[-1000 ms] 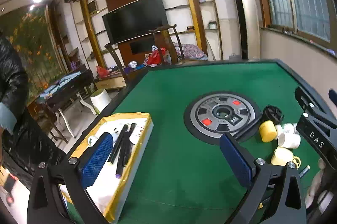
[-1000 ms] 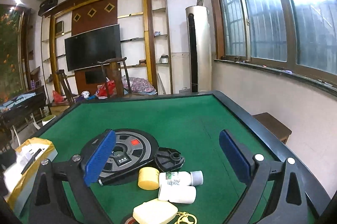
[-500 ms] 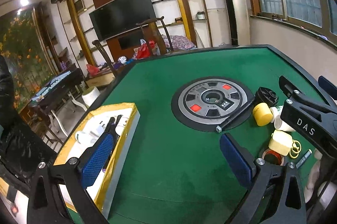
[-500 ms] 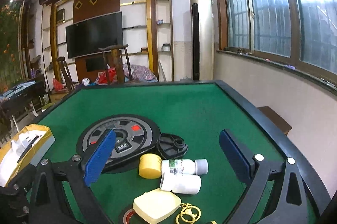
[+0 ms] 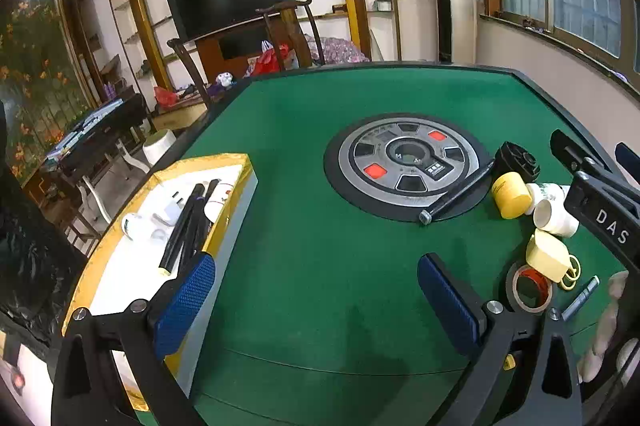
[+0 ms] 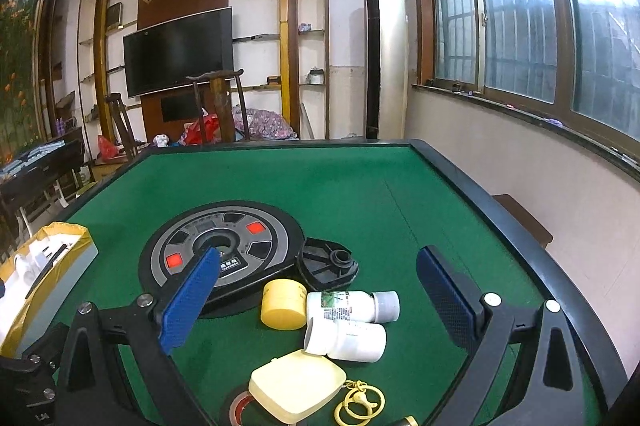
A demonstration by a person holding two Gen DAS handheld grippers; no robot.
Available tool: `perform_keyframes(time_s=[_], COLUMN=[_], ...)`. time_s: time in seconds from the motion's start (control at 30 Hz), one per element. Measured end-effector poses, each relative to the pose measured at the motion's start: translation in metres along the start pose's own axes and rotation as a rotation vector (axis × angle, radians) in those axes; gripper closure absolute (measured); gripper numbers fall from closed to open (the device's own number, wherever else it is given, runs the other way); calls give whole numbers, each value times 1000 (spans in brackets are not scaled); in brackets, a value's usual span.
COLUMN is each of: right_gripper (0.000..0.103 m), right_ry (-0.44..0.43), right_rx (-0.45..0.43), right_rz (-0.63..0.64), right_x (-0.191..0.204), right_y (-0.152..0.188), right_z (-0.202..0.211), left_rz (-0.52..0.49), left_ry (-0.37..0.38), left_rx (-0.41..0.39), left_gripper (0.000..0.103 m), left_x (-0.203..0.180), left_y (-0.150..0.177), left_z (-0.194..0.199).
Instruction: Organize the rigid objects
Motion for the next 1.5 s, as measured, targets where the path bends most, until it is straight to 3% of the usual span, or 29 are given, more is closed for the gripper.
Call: perform_keyframes(time_s=[0.3,0.43,0.57,0.63,0.73,0.8,0.87,0.93,1.03,1.13,1.2,1.23,1.3,1.5], right_gripper=[5,5,5,5,5,5,5,5,5,5,5,5,5,5], right_ry=[-9,-51,22,75,36,-4,-23,-36,-55,-49,-45,-44,-41,-44], right_rx=[7,8,-18,-26,11,85,121,120,109,94,100,102,112,136], right_rz=[-44,-111,-128,-153,-275,-326,-339,-343,-325,-313,-319,-323,-322,-309], right_x=[-8,-32,-66,-83,-108,-117,-119,-118,-112,-111,-114,-114,-115,-111], right_y=[-2,-26,-47,-46,-25,-12,-6,-5,-7,-8,-7,-6,-8,-9], right_z=[0,6,1,-6,-23,-40,-49,-48,-46,-41,-42,-42,-46,-51], left_rz=[-30,-48,-71,-107,-181,-246,-286,-308,-345,-376,-380,-371,-344,-283], left_ry=[43,147,289,317,294,345,412,479,490,498,502,502,536,535], left_rx=[33,56,92,86,55,47,73,107,103,129,129,147,176,189], left_gripper=[1,1,1,1,2,9,32,37,37,51,70,86,89,89], left_x=[-8,-19,-40,-54,-74,-94,-109,-125,-146,-164,-170,-170,-166,-121], left_y=[-5,-12,-20,-27,-36,-42,-45,-48,-54,-54,-56,-56,-52,-28], left_z=[-12,-19,-27,-31,-41,-49,-58,-70,-87,-96,-90,-88,-84,-61])
Point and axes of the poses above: each gripper's, at about its wrist camera, not at the fingertips, and z roughly against the way its jaws point, x to its left, y to its underside, the point moved 5 cm from there along -z, roughly the way its jaws point, and after that the axes turned 12 degrees about -y, right-handed, at the moved point
